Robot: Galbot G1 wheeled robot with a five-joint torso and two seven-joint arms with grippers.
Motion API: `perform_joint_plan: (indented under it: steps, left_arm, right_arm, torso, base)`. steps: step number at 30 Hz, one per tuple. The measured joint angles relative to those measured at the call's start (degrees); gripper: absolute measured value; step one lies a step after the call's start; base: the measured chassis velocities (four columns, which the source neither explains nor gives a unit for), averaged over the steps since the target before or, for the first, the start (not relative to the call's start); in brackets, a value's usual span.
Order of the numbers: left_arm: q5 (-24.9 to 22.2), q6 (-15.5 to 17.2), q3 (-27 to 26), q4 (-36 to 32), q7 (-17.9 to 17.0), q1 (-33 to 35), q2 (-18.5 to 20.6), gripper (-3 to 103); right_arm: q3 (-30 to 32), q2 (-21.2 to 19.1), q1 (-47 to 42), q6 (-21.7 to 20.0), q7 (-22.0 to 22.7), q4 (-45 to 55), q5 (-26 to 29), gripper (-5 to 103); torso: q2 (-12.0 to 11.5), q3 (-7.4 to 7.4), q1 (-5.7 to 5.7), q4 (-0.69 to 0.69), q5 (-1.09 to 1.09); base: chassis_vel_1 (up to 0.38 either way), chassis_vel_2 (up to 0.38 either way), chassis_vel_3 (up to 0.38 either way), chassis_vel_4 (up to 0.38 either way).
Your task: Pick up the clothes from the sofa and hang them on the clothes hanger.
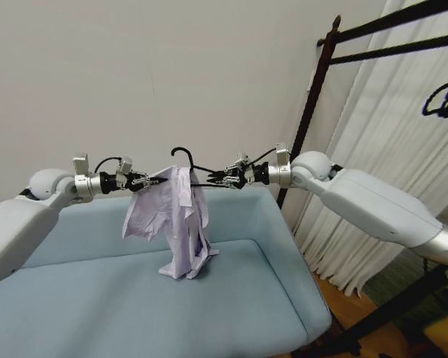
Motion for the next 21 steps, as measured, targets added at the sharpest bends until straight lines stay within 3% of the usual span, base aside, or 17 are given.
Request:
perform_joint_plan:
  steps: [4,7,9,14,21]
  left_arm:
    - [-0.22,-0.32,-0.16,0.18,0.27,0.11,0.13,2]
    - [-0.65,-0.51,-0.35,0.33,0.47,0.17,0.21,2]
    - [-0.97,-0.51,-0.4,0.33,0.48,0.18,0.22,2]
    - [-2.18,-0.51,-0.54,0.59,0.49,-0.33,0.18,2]
    - [-3.12,-0.83,-0.5,1.04,0.9,-0.65,0.22,2]
  right_arm:
    - [0.6,-1.26,0.11,-0.03,2.68,0.37,0.91,46]
    - [1.94,-2.84,-0.55,-1.14,5.72,0.82,1.64,62]
    - [2.45,-3.42,-1.15,-1.34,6.82,0.79,1.6,62]
    - [4.4,-6.58,-4.37,-1.44,13.34,0.98,2.8,89]
    - [4.46,-9.23,-7.24,-1.95,20.96,3.28,5.88,100]
  torso:
    - [0.0,0.0,0.0,-0.01,0.0]
    - [0.0,-0.01,0.0,-0.01,-0.01]
    - [0.0,-0.01,0.0,0.0,-0.01]
    - [0.0,0.0,0.0,-0.01,0.01]
    - [0.0,-0.01,0.0,-0.02,0.0]
  base:
    - [0.0,0.0,0.0,0.0]
    - [0.0,0.0,0.0,0.0]
    - [0.0,0.0,0.0,0.0]
    - [0.0,0.0,0.0,0.0]
    - [0.0,0.0,0.0,0.0]
